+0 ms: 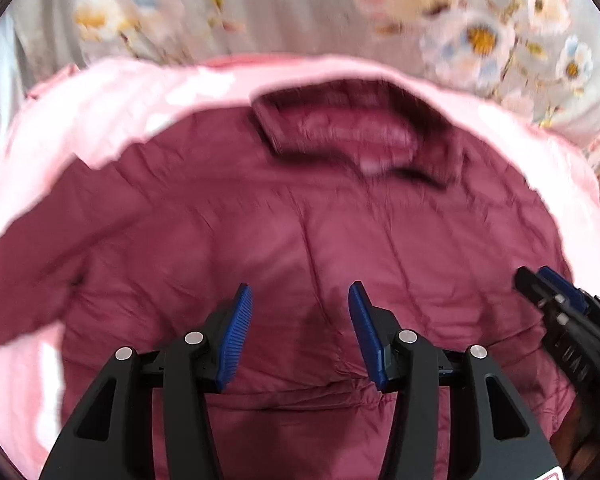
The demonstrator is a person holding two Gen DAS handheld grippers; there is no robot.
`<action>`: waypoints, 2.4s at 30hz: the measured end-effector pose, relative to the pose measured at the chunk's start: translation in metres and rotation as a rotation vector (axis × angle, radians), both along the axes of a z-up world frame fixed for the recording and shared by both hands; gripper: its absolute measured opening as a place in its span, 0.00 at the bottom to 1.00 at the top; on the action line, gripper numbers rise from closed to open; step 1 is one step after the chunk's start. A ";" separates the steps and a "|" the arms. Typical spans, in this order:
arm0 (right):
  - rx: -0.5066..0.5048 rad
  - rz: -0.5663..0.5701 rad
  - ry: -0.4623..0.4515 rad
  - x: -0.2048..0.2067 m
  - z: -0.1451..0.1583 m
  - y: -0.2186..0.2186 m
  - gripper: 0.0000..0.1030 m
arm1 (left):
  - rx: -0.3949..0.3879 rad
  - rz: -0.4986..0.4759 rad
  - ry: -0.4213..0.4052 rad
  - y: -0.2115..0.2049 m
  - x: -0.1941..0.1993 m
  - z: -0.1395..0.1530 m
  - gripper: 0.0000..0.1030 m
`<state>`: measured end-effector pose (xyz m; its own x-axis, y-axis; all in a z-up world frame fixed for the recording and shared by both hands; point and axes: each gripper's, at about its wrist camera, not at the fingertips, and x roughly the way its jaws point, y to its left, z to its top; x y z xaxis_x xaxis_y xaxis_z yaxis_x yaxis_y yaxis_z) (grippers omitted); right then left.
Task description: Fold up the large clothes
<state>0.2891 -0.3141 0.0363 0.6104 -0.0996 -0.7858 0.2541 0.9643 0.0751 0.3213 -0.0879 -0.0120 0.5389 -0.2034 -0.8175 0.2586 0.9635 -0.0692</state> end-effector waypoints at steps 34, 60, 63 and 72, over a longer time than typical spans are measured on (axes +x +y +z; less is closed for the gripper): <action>-0.057 0.003 0.025 -0.004 -0.034 0.010 0.39 | -0.038 0.061 -0.075 0.019 -0.018 -0.017 0.63; 0.098 0.021 0.060 -0.113 0.002 0.069 0.57 | -0.404 0.889 0.038 0.475 -0.032 -0.007 0.01; 0.078 0.017 0.055 -0.119 0.007 0.073 0.56 | -0.356 0.783 -0.020 0.440 -0.017 0.028 0.01; 0.071 0.003 0.015 -0.128 0.023 0.074 0.56 | -0.302 0.090 -0.260 0.164 -0.034 0.186 0.01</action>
